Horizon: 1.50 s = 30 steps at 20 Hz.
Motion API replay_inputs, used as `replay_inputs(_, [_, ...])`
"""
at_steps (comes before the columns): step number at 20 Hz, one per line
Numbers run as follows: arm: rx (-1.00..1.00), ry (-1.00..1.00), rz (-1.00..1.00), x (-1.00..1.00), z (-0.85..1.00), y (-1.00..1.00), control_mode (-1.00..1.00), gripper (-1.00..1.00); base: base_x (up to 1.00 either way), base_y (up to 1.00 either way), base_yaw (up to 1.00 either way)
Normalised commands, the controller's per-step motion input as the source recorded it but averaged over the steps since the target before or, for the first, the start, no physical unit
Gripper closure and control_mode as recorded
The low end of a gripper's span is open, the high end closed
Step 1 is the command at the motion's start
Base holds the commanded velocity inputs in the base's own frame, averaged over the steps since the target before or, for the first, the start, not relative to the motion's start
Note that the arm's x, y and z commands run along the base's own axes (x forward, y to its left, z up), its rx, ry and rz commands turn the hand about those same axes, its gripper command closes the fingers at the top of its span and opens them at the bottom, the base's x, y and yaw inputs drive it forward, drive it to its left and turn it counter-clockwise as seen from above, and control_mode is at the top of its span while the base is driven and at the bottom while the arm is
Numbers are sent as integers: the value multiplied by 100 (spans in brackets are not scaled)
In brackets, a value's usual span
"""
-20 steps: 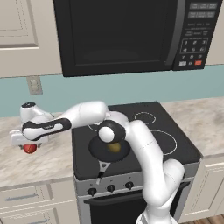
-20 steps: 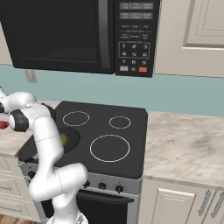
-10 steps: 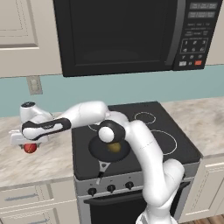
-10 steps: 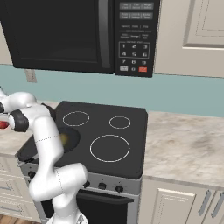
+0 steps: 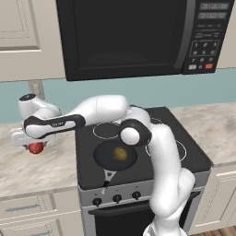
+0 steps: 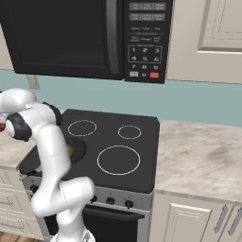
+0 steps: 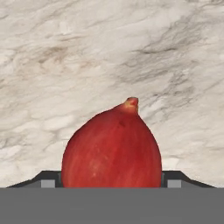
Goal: Put the potato and onion in the pan. Then turn on the front left burner and set the heat to medium.
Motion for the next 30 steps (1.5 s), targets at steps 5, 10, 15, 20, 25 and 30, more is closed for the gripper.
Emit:
replay_inputs(5, [7, -8, 0, -66, 40, -67, -100, 100, 0, 0, 0])
replay_inputs(10, [4, -2, 0, -34, 19, -97, -100, 100, 0, 0, 0])
replay_inputs(15, [4, 0, 0, -4, 3, -100, -100, 100, 0, 0, 0])
replay_inputs(20, [1, 0, 0, 0, 2, -100, -100, 100, 0, 0, 0])
replay_inputs(25, [0, 0, 0, -3, 21, -85, -100, 100, 0, 0, 0])
replay_inputs(30, [0, 1, 0, -2, 28, -78, -100, 100, 0, 0, 0])
